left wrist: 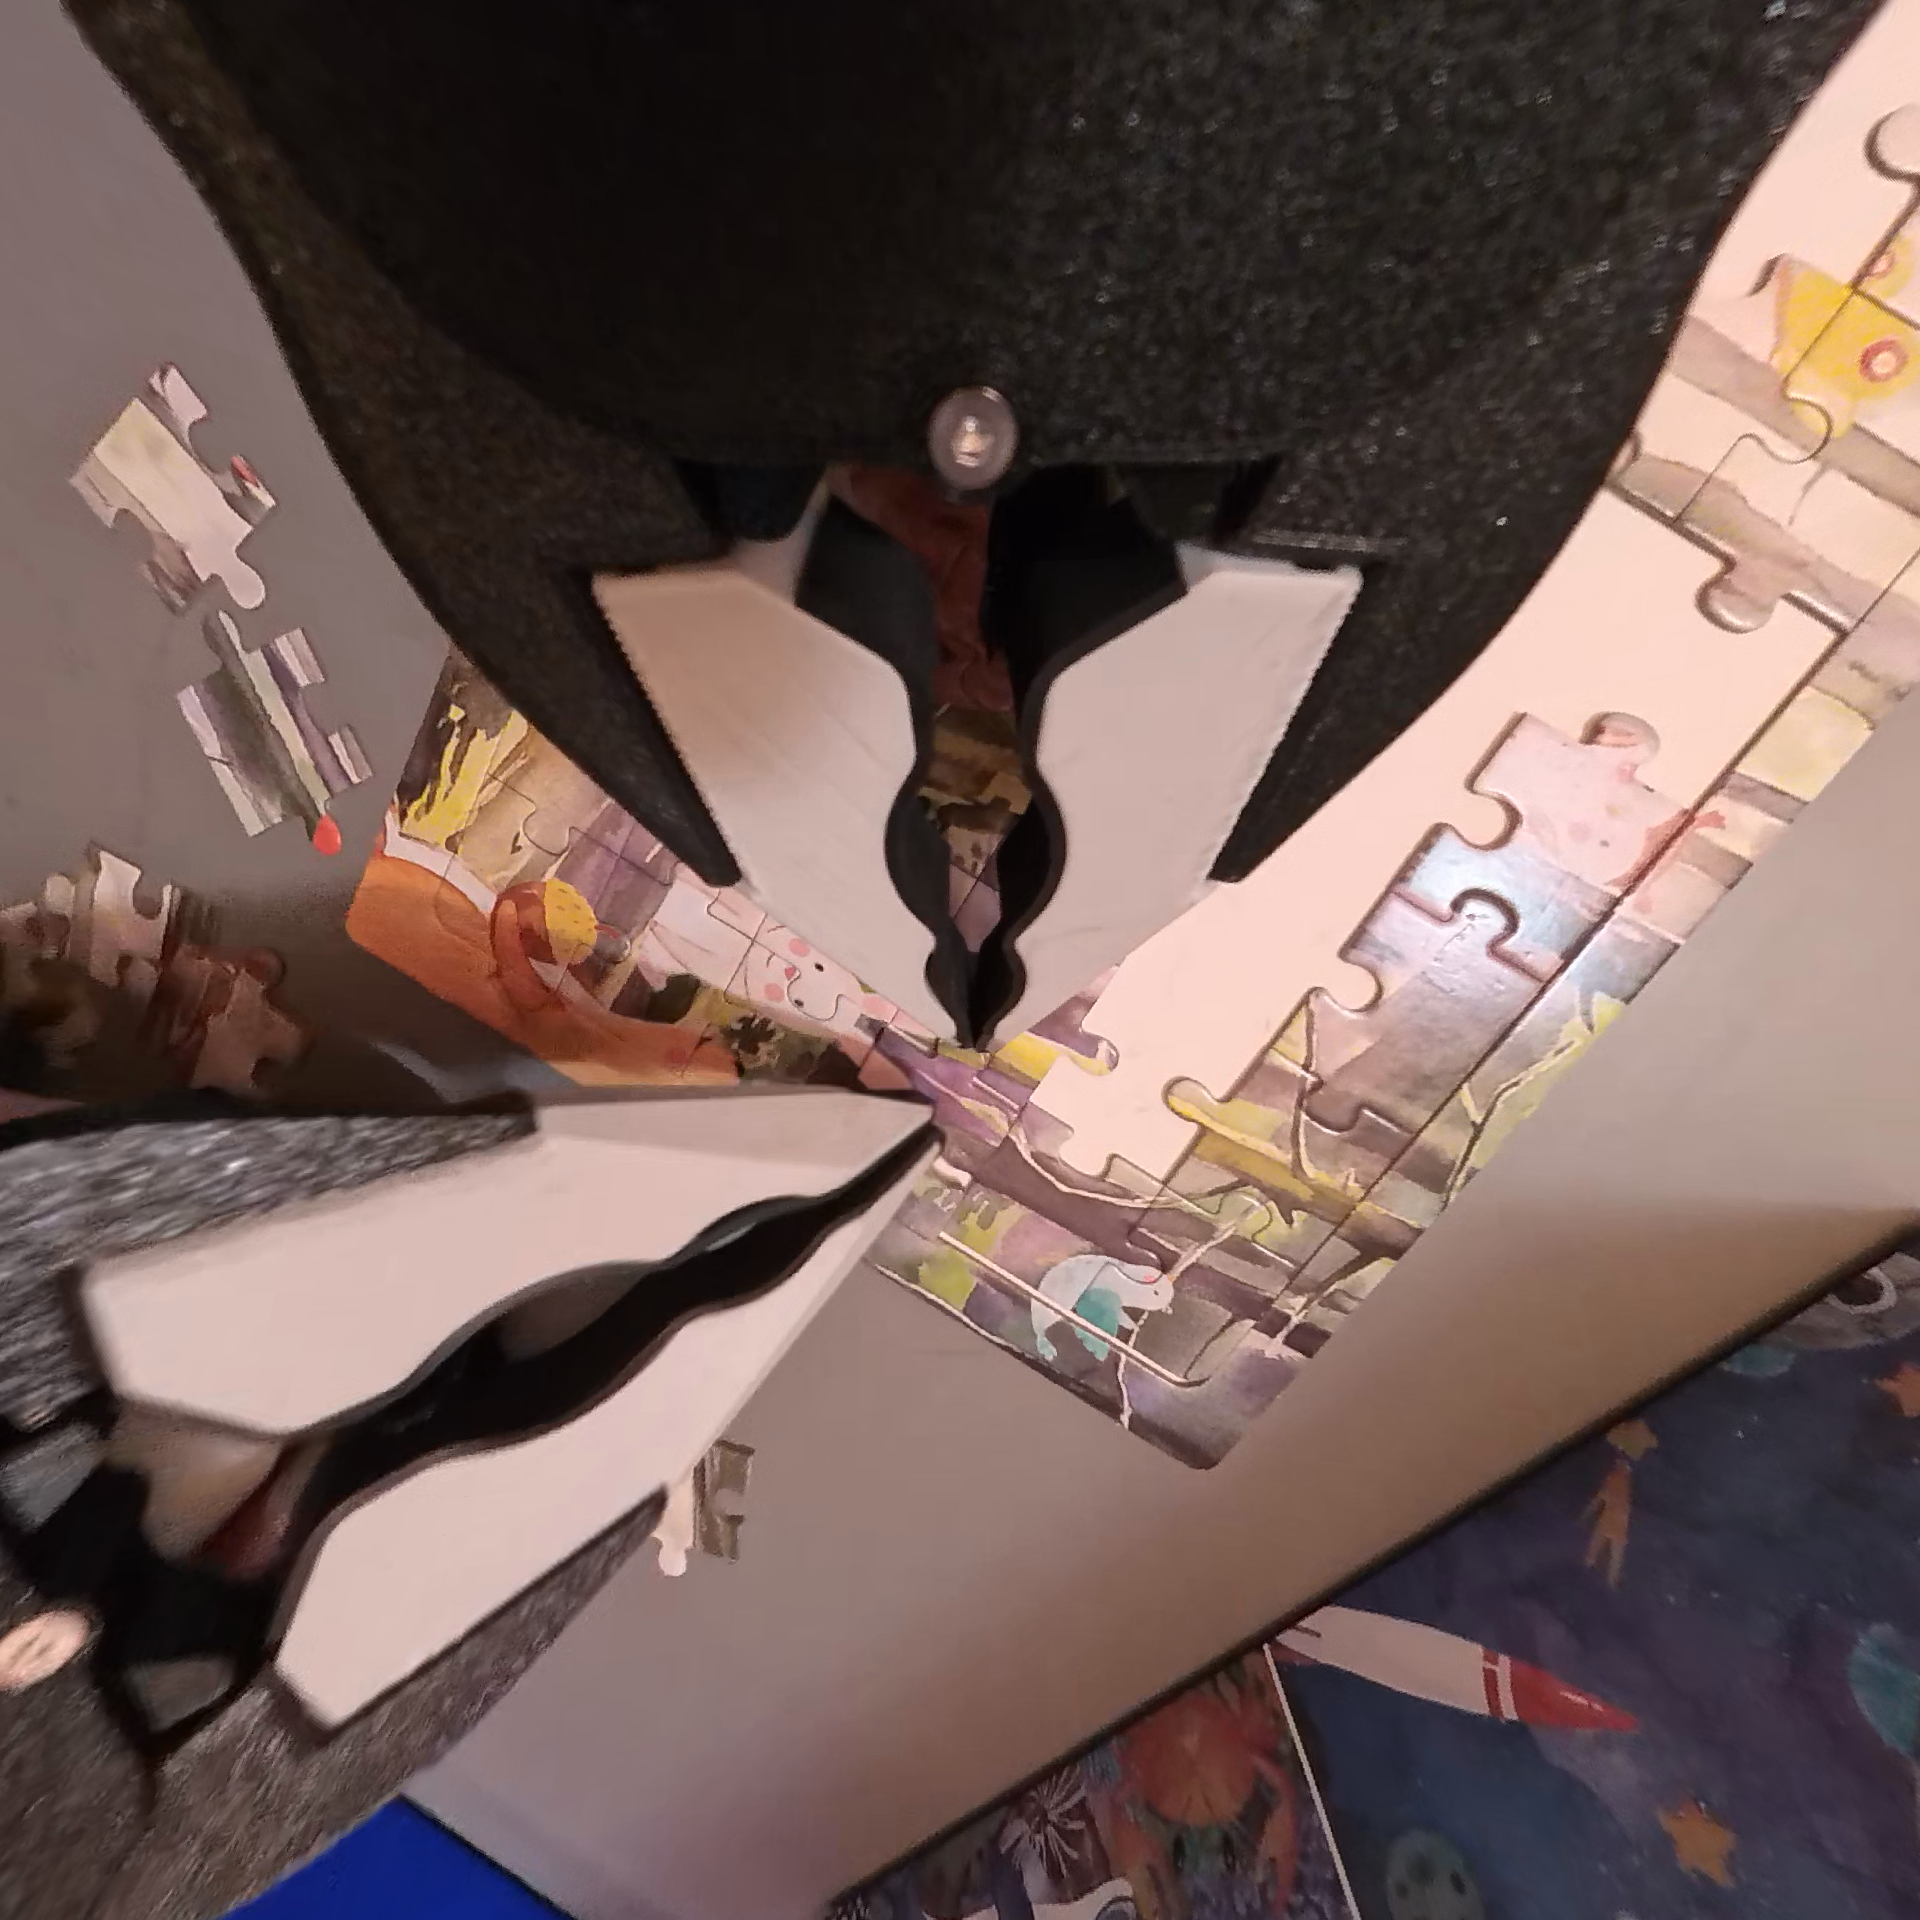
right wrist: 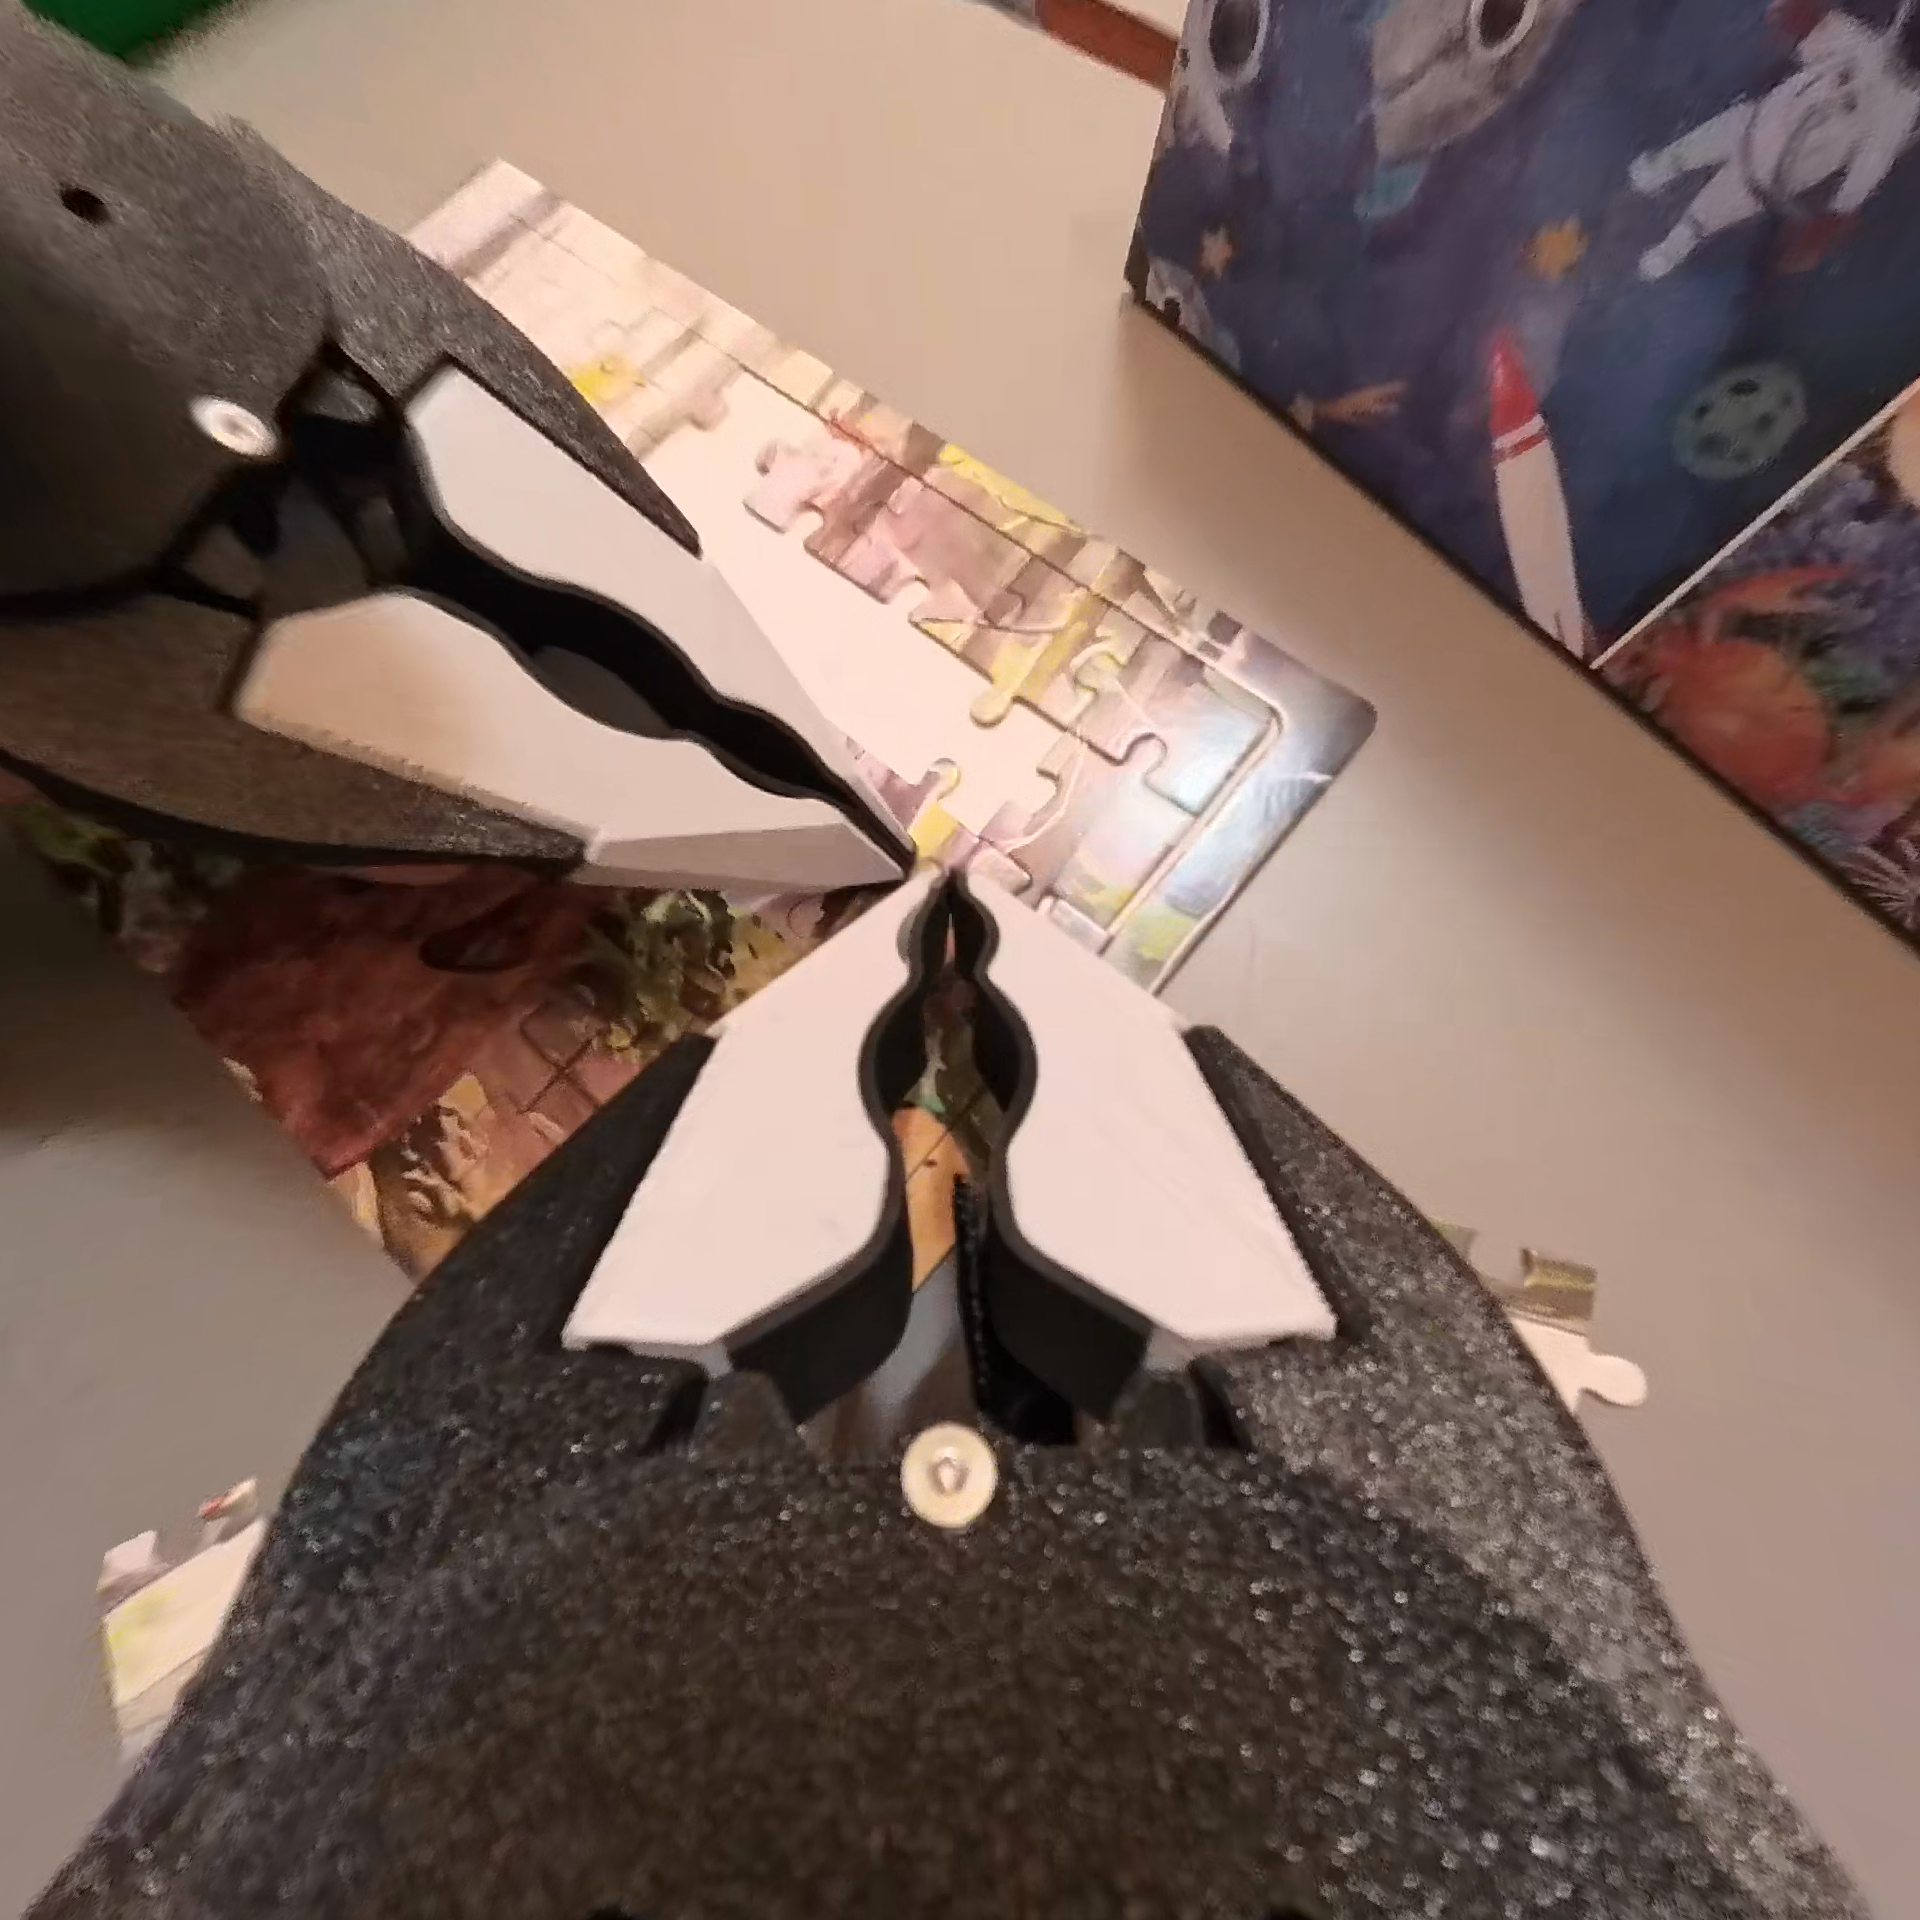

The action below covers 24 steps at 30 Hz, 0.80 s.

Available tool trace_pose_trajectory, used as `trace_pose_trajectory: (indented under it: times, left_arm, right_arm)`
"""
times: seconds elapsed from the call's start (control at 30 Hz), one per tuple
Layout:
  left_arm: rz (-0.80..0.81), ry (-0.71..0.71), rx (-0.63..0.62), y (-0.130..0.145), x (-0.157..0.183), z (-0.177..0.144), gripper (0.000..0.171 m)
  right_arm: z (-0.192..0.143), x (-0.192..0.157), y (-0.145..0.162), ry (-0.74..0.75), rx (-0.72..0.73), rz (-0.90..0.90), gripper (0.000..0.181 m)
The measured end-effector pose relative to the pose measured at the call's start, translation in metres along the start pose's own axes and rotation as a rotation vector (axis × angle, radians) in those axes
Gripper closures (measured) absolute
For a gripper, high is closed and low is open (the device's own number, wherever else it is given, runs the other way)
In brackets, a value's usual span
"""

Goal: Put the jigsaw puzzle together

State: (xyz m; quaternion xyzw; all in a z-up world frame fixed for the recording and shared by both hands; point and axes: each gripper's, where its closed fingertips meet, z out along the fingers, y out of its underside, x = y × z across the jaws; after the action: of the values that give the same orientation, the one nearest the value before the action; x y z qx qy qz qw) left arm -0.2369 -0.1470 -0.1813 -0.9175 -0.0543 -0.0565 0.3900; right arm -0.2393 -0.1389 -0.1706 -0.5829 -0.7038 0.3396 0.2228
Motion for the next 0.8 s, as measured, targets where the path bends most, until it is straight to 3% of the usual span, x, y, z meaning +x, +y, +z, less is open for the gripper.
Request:
trace_pose_trajectory:
  times: [0.3,0.43,0.57,0.8]
  left_arm:
    - [-0.002,-0.028,0.007,-0.002,-0.004,-0.002,0.171]
    - [-0.03,-0.018,0.027,-0.006,-0.005,-0.003,0.171]
    - [-0.019,-0.03,0.016,-0.004,-0.007,0.002,0.171]
    - [-0.042,-0.035,0.009,-0.008,-0.012,0.002,0.171]
  right_arm:
    - [0.005,0.004,0.008,-0.002,-0.041,0.044,0.181]
    - [-0.012,0.018,-0.008,0.012,0.054,0.113,0.181]
    - [0.001,0.021,0.015,0.037,-0.055,0.088,0.18]
    - [0.0,0.022,0.012,0.036,-0.043,0.08,0.181]
